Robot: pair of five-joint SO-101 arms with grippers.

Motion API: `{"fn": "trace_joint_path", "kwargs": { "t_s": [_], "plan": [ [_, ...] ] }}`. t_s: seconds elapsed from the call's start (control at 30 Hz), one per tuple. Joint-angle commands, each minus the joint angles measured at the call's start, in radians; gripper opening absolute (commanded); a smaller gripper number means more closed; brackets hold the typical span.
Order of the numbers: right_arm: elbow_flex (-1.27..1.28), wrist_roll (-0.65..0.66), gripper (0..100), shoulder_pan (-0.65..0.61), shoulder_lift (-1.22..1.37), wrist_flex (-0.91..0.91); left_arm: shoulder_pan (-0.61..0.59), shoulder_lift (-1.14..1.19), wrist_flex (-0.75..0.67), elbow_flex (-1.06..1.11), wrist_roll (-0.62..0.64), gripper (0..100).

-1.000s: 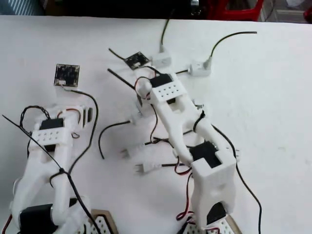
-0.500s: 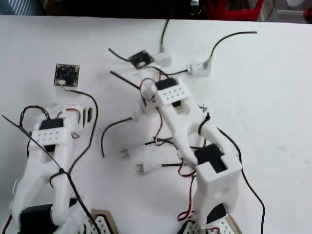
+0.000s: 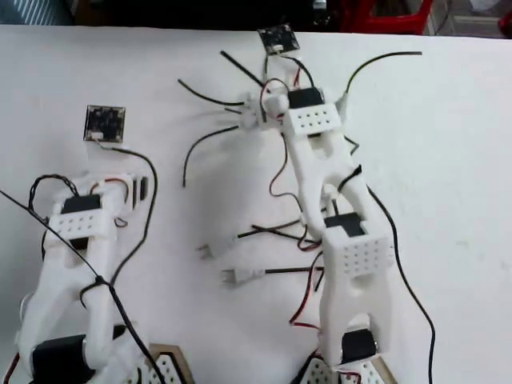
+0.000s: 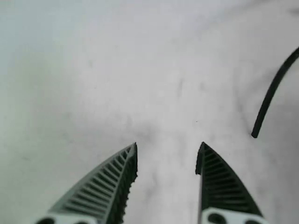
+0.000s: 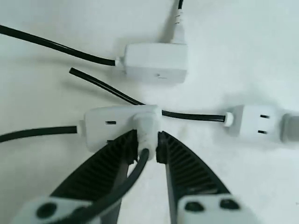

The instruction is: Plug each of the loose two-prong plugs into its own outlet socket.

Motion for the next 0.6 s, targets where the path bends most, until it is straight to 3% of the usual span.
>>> {"fn": "trace_joint_path", "kwargs": {
  "t_s": [0.0,0.07,0.4,0.57],
  "plan": [
    [-0.147,-0.011,18.1,-0.002,0.008,0.096,-0.004,-0.041,-0.02,-0.006,0.009,21],
    [-0.206,-0.011,21.0,-0.007,0.005,0.177,-0.002,-0.041,-0.02,-0.006,0.009,21],
    [-0.502,-0.003,14.7,0.018,-0.058,0.648,-0.002,-0.041,-0.02,-0.005,0.009,21],
    [-0.399,0.003,14.5,0.042,-0.094,0.661,-0.002,-0.041,-0.021,-0.005,0.009,21]
  ]
}}
